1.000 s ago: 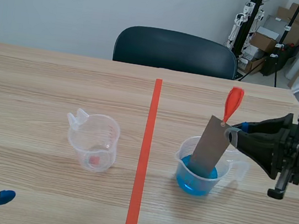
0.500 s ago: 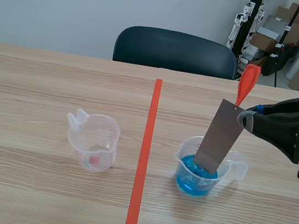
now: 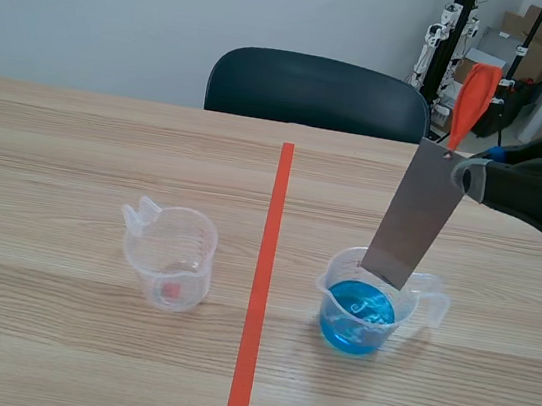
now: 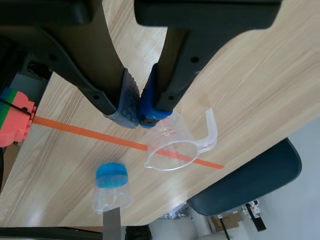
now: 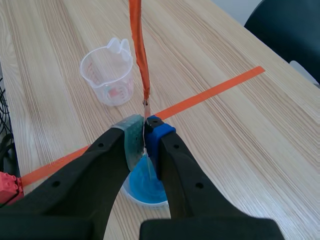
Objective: Do the redox reaction experiment. raise the plate out of the solution
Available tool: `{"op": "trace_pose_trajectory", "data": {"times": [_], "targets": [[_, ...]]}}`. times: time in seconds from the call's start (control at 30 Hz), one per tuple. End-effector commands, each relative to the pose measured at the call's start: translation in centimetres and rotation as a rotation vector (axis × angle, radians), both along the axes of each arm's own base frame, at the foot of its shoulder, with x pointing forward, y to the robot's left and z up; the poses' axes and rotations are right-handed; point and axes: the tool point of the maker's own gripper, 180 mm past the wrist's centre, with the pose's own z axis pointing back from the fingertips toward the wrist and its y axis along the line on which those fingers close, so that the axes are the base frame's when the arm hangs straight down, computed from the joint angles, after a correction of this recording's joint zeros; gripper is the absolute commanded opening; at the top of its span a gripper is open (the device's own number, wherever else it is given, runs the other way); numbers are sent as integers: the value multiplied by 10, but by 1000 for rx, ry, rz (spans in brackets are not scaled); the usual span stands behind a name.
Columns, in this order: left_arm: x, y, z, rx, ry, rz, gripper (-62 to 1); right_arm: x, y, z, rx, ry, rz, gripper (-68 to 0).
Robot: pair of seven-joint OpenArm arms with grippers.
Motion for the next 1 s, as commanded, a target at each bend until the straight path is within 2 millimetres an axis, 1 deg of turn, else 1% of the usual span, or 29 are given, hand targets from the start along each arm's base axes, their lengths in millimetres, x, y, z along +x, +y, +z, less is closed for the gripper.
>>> {"op": "trace_pose_trajectory", "data": {"times": [0.0,0.1,0.17,0.27,0.37,0.47,0.53,0.63,0.77,0.87,0.97], "targets": [[11,0,10,-3,-31,-5,-584,5,3,21,31,-44,9,-669],[34,4,17,63,-36,-4,-584,5,4,27,40,-43,12,-669],[51,6,27,91,-55,2,-584,4,5,31,41,-49,18,-669],[70,5,43,139,-102,-27,-584,3,7,36,37,-62,30,-669],[89,-3,57,190,-134,-69,-584,4,7,43,42,-70,32,-669],[106,-15,64,245,-108,-107,-584,6,5,50,51,-70,24,-669],[115,-26,69,282,-122,-120,-584,7,3,55,63,-62,19,-669],[123,-46,82,314,-172,-152,-584,9,2,63,83,-57,15,-669],[125,-72,98,344,-225,-206,-584,8,2,69,87,-53,21,-669],[126,-85,111,352,-273,-227,-584,5,6,72,81,-56,39,-669],[125,-96,116,364,-297,-244,-584,0,11,72,68,-50,60,-669]]}}
